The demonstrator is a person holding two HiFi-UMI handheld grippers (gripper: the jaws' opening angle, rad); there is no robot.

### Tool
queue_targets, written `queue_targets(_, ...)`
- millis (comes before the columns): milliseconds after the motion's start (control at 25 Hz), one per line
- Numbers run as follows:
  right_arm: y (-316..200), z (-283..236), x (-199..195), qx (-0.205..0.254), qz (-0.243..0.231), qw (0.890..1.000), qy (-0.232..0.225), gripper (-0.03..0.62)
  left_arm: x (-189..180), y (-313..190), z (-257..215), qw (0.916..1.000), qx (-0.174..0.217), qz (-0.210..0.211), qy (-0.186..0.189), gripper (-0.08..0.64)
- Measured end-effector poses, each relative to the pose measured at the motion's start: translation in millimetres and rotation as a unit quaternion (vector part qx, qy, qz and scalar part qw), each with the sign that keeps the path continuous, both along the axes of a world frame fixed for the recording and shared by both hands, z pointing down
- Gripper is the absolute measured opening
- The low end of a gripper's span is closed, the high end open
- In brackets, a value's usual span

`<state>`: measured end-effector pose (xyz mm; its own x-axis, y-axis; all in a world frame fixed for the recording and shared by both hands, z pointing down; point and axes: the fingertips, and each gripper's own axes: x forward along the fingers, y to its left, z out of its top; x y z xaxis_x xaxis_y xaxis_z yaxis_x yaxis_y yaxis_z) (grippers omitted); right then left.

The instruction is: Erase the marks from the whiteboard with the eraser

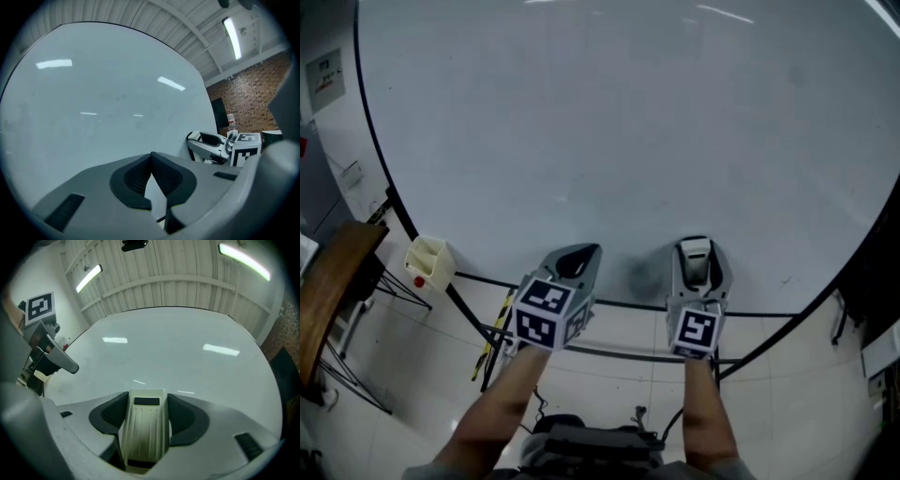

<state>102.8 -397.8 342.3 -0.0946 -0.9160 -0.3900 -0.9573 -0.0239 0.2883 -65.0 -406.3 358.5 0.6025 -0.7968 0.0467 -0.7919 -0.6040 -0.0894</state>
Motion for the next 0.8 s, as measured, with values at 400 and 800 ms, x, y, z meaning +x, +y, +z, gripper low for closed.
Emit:
queue_targets(400,1.2,-0.1,-17.9,0.000,0.016,0.998,-0.059,0.258,-17.6,3.4,6.8,0.9999,-0.011,-0.006,0.000,-0.008)
queue_targets(800,-11.7,13.7,-79.9,0.014,-0.020,0.999,-0.045,0.258,-51.3,1.8,12.7,0.9997,-0.023,-0.010,-0.005,-0.008)
